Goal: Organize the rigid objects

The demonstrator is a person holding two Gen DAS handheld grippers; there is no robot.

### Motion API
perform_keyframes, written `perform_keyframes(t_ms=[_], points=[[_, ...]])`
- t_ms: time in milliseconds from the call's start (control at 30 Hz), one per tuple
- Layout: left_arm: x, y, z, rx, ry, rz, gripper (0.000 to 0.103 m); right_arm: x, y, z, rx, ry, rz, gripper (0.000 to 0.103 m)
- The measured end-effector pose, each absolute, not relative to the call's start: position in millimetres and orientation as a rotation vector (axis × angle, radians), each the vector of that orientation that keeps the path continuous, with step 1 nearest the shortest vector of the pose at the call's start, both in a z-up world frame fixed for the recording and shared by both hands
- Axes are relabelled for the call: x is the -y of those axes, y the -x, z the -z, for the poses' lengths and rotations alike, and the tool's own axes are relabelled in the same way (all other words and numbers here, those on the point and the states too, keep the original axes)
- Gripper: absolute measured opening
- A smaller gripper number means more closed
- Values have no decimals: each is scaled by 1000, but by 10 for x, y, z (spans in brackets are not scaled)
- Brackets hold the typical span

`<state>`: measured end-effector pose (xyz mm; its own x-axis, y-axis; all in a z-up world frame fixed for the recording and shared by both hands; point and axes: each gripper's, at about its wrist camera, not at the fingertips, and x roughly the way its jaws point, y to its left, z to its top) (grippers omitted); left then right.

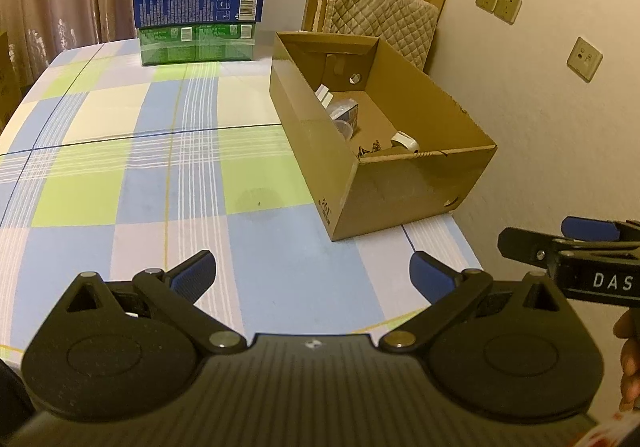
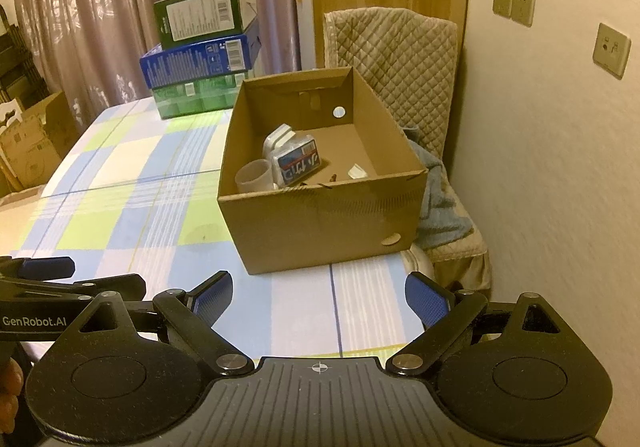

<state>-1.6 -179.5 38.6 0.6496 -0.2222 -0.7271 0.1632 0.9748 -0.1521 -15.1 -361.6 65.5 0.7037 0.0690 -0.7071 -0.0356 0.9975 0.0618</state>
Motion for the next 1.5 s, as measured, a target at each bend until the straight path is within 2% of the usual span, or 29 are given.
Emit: perform_keyframes(t_ms=[1500], points=[[1793, 52, -367, -840, 93, 218, 102, 3629, 175, -626, -791, -41, -52, 90]])
